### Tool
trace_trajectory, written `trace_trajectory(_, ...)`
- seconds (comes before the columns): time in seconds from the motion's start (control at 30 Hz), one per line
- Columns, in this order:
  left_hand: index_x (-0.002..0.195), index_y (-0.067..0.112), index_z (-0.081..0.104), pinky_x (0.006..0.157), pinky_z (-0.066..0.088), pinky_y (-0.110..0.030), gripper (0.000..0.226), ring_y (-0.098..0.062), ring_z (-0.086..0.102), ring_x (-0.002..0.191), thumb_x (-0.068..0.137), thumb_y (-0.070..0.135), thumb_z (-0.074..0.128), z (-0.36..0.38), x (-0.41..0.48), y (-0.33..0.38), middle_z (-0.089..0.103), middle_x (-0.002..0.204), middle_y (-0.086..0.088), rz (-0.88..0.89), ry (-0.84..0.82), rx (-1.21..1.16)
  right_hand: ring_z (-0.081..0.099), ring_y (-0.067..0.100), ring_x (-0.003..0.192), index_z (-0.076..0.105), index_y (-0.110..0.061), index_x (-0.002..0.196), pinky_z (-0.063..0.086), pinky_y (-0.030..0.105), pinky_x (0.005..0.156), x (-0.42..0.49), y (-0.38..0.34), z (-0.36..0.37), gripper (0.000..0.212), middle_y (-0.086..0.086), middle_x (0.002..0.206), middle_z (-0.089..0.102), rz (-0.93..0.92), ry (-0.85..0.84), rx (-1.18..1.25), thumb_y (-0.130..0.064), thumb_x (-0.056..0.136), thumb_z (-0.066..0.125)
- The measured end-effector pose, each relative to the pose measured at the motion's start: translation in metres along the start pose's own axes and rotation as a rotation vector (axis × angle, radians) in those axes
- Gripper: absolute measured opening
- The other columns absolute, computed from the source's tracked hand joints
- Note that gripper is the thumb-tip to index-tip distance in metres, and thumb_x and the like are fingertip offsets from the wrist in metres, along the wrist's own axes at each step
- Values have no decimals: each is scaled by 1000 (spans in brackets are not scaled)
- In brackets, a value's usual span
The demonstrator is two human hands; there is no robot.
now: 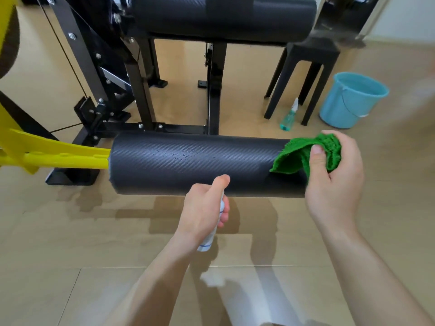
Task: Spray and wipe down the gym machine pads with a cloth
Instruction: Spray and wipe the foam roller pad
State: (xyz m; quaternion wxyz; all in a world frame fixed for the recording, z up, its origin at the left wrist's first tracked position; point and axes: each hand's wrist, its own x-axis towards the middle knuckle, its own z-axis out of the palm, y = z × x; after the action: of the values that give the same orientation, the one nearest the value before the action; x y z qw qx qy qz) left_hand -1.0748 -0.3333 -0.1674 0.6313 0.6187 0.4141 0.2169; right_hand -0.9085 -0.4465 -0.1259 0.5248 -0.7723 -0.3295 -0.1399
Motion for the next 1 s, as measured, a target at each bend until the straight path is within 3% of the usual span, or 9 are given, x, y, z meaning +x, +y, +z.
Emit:
trace_trajectory(0.1, 57, -1, 54, 47, 43, -20, 66, -17, 46, 43, 102, 47, 51, 30, -1, 8, 53, 51, -10, 23, -41, 46, 54, 20, 113, 57, -14, 128, 40, 28, 95, 2, 19, -20, 31, 2, 119, 60, 32, 34, -14, -24, 99, 51)
trace_trajectory(0.23, 63, -13, 49, 48, 41, -24, 58, -18, 43, 42, 98, 33, 52, 69, -1, 16, 49, 48, -5, 47, -92, 62, 55, 19, 114, 56, -16, 129, 42, 32, 97, 9, 39, -45, 31, 2, 122, 60, 77, 89, -41, -25, 100, 50)
trace_trajectory(0.43, 58, -3, 53, 49, 43, -23, 63, -18, 45, 43, 101, 43, 52, 84, -4, 12, 52, 49, -6, 66, -114, 100, 54, 20, 120, 51, -13, 135, 42, 34, 102, 10, 69, -49, 34, 3, 130, 58, 121, 251, -3, -25, 103, 45)
trace_trajectory(0.53, 58, -8, 56, 49, 45, -21, 72, -18, 49, 44, 105, 47, 49, 66, -1, 14, 54, 48, -8, 106, -20, 77, 48, 20, 130, 52, -11, 137, 37, 35, 111, 1, 77, -10, 39, 5, 139, 55, 78, 141, 3, -24, 102, 44)
trace_trajectory(0.67, 47, 9, 56, 52, 44, -26, 69, -18, 49, 43, 105, 45, 45, 26, -2, 21, 54, 47, -11, 142, 121, 26, 28, 32, 149, 54, -19, 138, 15, 47, 124, -21, 54, 58, 41, 5, 158, 39, 69, 41, -227, -34, 103, 39)
trace_trajectory(0.83, 46, 8, 56, 52, 42, -30, 69, -21, 46, 42, 105, 42, 45, -18, -5, 29, 51, 47, -14, 148, 216, -45, 37, 38, 142, 63, -22, 132, 24, 52, 119, -58, -17, 128, 41, 5, 151, 49, -264, -162, -280, -38, 97, 49)
trace_trajectory(0.93, 46, 9, 55, 52, 43, -30, 68, -21, 46, 42, 99, 51, 47, -30, -2, 29, 51, 47, -14, 127, 244, -82, 48, 36, 133, 62, -27, 135, 25, 55, 117, -43, 2, 113, 47, 4, 151, 50, -524, -309, -388, -46, 92, 56)
trace_trajectory(1.0, 46, 11, 55, 55, 42, -32, 65, -21, 46, 42, 92, 55, 46, -30, -2, 27, 51, 48, -13, 105, 234, -86, 53, 33, 129, 59, -30, 138, 23, 57, 117, -22, 36, 84, 54, 3, 153, 48, -539, -311, -511, -50, 87, 57)
